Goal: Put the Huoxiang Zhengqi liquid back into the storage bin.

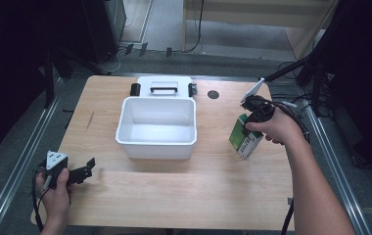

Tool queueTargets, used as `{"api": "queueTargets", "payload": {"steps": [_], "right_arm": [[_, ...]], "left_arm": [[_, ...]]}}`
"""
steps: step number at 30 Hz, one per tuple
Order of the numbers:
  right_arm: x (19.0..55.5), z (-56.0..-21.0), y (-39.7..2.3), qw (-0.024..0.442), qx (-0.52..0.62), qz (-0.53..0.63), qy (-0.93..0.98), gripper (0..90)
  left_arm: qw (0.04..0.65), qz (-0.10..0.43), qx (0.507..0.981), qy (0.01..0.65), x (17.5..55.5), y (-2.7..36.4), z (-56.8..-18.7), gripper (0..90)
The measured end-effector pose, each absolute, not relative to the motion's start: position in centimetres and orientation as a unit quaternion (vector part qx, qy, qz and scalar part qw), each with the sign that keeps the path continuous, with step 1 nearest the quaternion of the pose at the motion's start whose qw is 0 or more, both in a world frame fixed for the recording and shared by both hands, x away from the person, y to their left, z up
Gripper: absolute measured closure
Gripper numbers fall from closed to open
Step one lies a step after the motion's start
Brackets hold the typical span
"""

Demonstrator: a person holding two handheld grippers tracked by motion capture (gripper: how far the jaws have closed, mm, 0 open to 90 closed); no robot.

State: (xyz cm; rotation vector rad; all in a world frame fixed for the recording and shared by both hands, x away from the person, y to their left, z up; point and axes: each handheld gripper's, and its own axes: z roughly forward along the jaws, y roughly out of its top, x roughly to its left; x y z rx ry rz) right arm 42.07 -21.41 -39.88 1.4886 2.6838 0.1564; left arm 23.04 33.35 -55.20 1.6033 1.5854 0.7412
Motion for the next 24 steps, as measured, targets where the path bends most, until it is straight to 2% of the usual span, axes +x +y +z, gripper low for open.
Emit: {"api": "queueTargets", "payload": {"steps": [7,17,24], "right_arm": [[42.3,-39.8,-21.4,0.032,0.485,0.046,0.872,63.7],[41.9,-39.6,-21.1,0.031,0.465,0.038,0.884,64.4],[41.2,-38.8,-20.4,0.076,0.366,0.019,0.927,64.5]], "left_arm": [[0.375,0.290,0.626,0.620,23.0,33.3,-55.2,0.9],[0.375,0.290,0.626,0.620,23.1,33.3,-55.2,0.9],[0.375,0.291,0.625,0.620,23.1,33.3,-55.2,0.9]]}}
